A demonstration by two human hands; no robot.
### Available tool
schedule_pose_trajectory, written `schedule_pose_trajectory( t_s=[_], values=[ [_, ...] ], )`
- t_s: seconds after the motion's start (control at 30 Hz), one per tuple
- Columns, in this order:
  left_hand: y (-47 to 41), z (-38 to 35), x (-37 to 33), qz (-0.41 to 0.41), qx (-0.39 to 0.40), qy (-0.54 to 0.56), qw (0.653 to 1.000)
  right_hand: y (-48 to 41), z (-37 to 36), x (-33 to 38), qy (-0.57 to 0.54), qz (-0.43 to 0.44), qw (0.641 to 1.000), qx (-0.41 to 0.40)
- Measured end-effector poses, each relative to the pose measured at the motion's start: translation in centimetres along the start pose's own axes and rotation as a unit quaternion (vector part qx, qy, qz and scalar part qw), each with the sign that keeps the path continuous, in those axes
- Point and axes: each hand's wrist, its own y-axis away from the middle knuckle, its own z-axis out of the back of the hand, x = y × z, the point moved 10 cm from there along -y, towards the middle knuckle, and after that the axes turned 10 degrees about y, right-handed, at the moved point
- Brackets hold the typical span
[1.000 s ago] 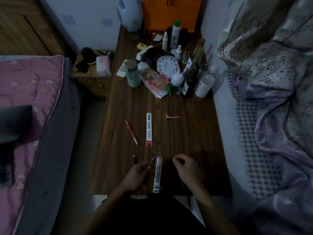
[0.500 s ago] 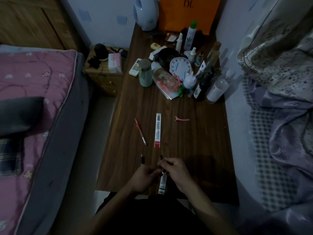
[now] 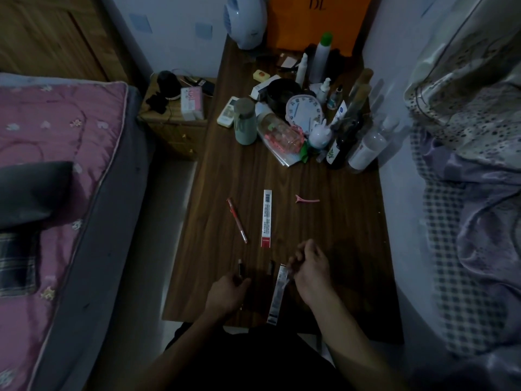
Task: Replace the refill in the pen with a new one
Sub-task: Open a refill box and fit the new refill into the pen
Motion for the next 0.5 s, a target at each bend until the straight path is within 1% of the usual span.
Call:
schedule_pose_trajectory(
  t_s=[0.07,0.17,0.27,0.33,0.4,0.5],
  values=[
    [-0.5,0.2,0.3,0.010,-0.026,-0.054,0.998,0.1,0.0,0.3,-0.027,0.000,1.000,-0.004],
    [-1.0,0.6,0.2,0.005,-0.074,-0.119,0.990,0.3,-0.3,0.7,-0.083,-0.005,0.996,0.017],
    [-1.5,0.9,0.1,0.021,-0.083,-0.154,0.984,0.6,-0.3,1.1,-0.107,-0.007,0.994,0.037],
    [-1.6,1.1,0.2,0.029,-0.078,-0.147,0.986,0.8,-0.1,1.4,-0.118,-0.003,0.992,0.047],
    [-1.3,1.1,-0.3,0.016,-0.074,-0.115,0.991,1.0,0.0,1.8,-0.143,0.005,0.988,0.053],
    [-0.3,0.9,-2.3,-0.066,-0.063,-0.059,0.994,1.5,-0.2,2.6,-0.175,0.019,0.982,0.068]
  ],
)
